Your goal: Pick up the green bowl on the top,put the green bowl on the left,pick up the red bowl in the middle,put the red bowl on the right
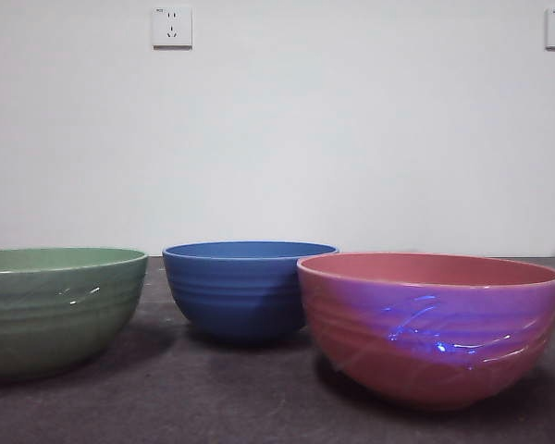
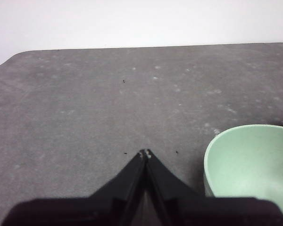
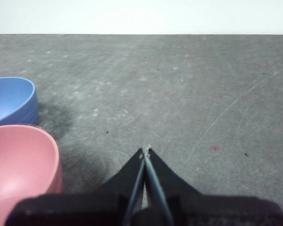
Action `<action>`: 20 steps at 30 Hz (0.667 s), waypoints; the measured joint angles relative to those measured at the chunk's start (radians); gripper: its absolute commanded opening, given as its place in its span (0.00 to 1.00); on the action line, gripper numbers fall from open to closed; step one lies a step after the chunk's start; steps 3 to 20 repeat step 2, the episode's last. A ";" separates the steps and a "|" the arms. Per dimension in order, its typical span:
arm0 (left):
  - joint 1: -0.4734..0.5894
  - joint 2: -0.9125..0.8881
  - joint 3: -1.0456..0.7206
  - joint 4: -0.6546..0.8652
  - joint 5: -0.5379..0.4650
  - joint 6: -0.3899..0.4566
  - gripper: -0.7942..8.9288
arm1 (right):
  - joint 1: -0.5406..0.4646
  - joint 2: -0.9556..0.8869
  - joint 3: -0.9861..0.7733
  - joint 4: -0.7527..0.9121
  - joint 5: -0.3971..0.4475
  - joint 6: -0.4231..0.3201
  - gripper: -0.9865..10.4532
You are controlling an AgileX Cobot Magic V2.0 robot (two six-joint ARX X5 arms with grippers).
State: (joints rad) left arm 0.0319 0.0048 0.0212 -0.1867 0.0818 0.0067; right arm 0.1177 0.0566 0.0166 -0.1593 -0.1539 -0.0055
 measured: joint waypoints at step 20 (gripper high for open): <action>0.000 0.000 0.000 0.000 0.000 0.000 0.08 | 0.000 0.000 0.000 0.000 0.000 0.000 0.09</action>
